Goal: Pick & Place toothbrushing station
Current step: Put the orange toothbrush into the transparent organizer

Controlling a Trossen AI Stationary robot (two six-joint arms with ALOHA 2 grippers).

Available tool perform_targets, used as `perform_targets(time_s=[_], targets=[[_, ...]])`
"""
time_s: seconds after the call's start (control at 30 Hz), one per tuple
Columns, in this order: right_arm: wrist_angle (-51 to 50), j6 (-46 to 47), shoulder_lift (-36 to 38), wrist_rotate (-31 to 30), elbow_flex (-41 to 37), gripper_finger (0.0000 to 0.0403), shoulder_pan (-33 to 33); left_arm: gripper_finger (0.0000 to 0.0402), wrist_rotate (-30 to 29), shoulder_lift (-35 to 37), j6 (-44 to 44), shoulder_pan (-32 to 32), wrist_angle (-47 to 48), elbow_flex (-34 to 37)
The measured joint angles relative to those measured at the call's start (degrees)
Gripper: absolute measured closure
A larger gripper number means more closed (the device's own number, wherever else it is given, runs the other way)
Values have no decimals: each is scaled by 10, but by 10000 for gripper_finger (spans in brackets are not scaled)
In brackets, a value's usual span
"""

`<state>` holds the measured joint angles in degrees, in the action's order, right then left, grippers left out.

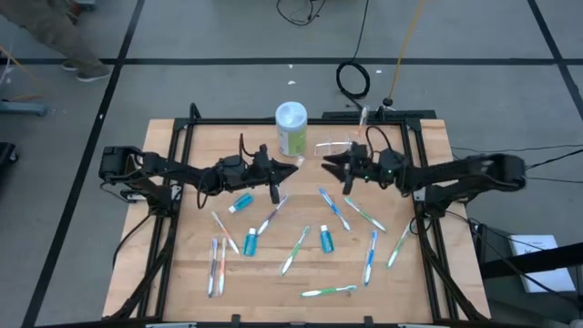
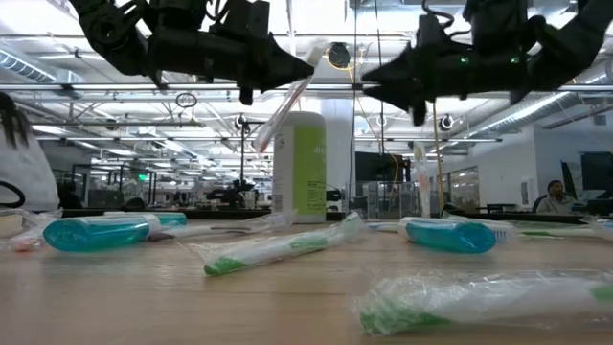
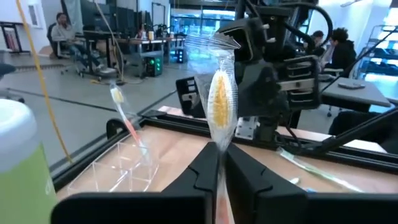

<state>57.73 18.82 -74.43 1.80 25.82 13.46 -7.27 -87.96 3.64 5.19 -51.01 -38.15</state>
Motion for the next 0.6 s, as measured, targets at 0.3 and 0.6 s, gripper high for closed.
perform_targets(time_s=[0.3, 0.6], targets=[[163, -47, -160, 45, 60, 268, -32, 384, 33, 0, -2, -1, 3, 0], [103, -75, -186, 48, 125, 268, -35, 391, 41, 0, -6, -7, 16, 0]])
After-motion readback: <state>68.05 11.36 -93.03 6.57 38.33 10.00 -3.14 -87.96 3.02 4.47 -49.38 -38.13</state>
